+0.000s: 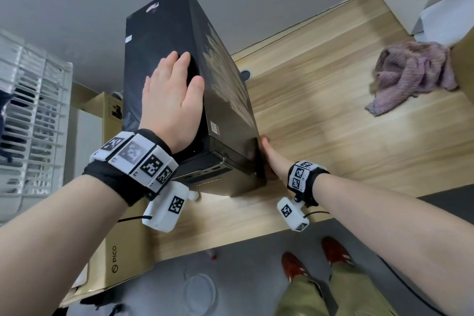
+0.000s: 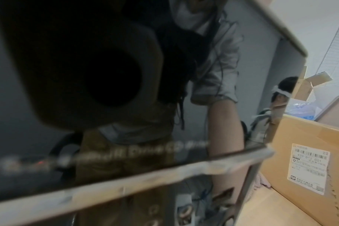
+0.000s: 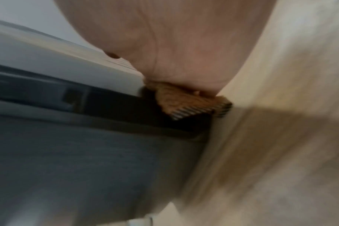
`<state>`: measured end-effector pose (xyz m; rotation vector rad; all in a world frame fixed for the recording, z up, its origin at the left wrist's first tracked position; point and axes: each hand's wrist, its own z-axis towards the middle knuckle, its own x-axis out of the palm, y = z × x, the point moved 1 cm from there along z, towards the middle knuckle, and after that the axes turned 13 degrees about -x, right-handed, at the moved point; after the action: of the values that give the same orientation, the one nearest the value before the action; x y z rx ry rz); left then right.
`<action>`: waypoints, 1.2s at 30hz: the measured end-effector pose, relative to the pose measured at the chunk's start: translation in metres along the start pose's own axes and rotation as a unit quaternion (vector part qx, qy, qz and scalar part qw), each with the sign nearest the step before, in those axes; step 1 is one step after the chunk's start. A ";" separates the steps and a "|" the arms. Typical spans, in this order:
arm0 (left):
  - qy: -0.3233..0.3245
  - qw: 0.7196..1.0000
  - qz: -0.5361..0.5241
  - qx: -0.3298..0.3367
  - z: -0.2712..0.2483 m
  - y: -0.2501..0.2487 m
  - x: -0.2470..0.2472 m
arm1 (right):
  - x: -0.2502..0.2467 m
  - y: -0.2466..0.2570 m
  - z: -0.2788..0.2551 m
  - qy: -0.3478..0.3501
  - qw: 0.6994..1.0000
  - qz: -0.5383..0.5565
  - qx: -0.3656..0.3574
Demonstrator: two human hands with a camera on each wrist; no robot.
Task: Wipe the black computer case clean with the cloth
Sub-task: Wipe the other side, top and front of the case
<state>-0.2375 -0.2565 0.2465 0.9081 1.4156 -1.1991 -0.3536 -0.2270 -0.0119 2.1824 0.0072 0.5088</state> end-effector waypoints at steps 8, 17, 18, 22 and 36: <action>-0.001 1.000 -0.008 0.005 0.000 0.000 -0.002 | 0.014 0.003 -0.010 -0.040 0.995 -0.028 -0.087; -0.001 1.000 -0.025 0.006 0.001 0.002 0.001 | 0.066 0.150 -0.088 0.130 0.896 -0.073 -0.417; -0.001 1.000 -0.030 0.007 0.001 0.002 0.001 | 0.065 0.152 -0.082 0.147 0.889 -0.081 -0.425; -0.002 1.000 -0.024 0.006 0.001 0.002 0.002 | 0.054 0.149 -0.040 0.144 0.909 -0.112 -0.375; -0.003 0.998 -0.067 -0.001 0.001 0.006 -0.002 | 0.003 0.047 0.018 0.007 0.998 -0.018 -0.054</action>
<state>-0.2313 -0.2563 0.2471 0.8187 1.4918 -1.2980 -0.3530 -0.2690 0.0153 2.0690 0.0255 0.4938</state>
